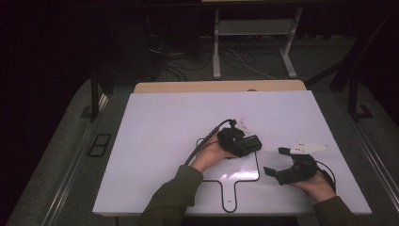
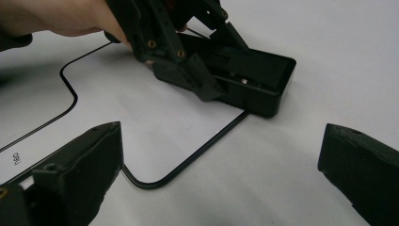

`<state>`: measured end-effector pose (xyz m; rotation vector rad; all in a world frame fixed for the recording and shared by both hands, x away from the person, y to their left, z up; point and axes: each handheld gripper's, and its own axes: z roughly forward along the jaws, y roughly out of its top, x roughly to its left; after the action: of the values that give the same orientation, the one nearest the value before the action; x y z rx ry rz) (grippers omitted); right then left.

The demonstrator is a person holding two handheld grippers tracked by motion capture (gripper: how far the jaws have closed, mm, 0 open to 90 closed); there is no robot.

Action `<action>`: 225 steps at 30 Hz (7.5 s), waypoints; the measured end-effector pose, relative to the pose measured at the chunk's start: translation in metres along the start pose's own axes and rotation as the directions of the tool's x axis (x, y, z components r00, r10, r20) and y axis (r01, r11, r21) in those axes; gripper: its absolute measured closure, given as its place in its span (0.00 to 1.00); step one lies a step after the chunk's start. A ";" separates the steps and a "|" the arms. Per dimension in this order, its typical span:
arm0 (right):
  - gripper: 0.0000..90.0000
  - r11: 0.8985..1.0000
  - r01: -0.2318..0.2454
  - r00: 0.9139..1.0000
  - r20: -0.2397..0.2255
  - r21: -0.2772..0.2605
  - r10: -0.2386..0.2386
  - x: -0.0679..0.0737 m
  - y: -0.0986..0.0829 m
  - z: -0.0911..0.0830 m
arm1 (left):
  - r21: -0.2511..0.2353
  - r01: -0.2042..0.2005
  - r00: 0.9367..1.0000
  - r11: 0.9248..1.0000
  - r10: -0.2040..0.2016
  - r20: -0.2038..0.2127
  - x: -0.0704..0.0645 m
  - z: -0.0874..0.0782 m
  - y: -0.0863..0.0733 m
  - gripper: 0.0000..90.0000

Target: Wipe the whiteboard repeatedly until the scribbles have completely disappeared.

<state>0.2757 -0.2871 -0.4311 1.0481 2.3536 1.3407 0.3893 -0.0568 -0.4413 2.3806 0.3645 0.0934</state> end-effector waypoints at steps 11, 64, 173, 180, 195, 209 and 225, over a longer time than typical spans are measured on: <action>0.00 1.000 0.000 1.000 -0.001 0.001 0.000 -0.001 0.000 -0.001 | -0.029 0.083 0.994 0.996 -0.085 -0.064 0.031 -0.008 -0.010 0.44; 0.00 1.000 0.005 1.000 -0.004 0.007 -0.005 0.000 0.000 0.001 | -0.022 0.018 1.000 1.000 -0.018 -0.021 0.011 0.002 0.000 0.44; 0.00 1.000 0.006 1.000 -0.010 0.007 -0.006 0.001 0.000 0.001 | -0.002 0.025 0.999 1.000 -0.025 -0.030 0.010 -0.001 -0.002 0.43; 0.00 1.000 0.001 1.000 -0.009 0.004 -0.001 0.000 0.000 0.000 | -0.016 0.090 0.993 0.996 -0.091 -0.071 0.028 -0.016 -0.018 0.44; 0.00 1.000 0.003 1.000 -0.012 0.014 -0.003 0.001 0.000 0.002 | -0.028 0.053 0.997 0.998 -0.055 -0.051 0.015 -0.020 -0.024 0.43; 0.00 1.000 0.001 1.000 -0.013 0.008 -0.001 0.000 0.000 0.001 | -0.049 0.091 0.996 0.995 -0.091 0.002 0.014 -0.029 -0.023 0.43; 0.00 1.000 0.000 1.000 -0.013 0.012 0.000 0.000 0.000 0.002 | -0.126 0.155 0.985 0.980 -0.162 -0.050 0.056 -0.069 -0.014 0.43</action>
<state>0.2766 -0.2856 -0.4318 1.0460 2.3735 1.3390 0.4285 0.0138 -0.4015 2.2235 0.5601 0.1099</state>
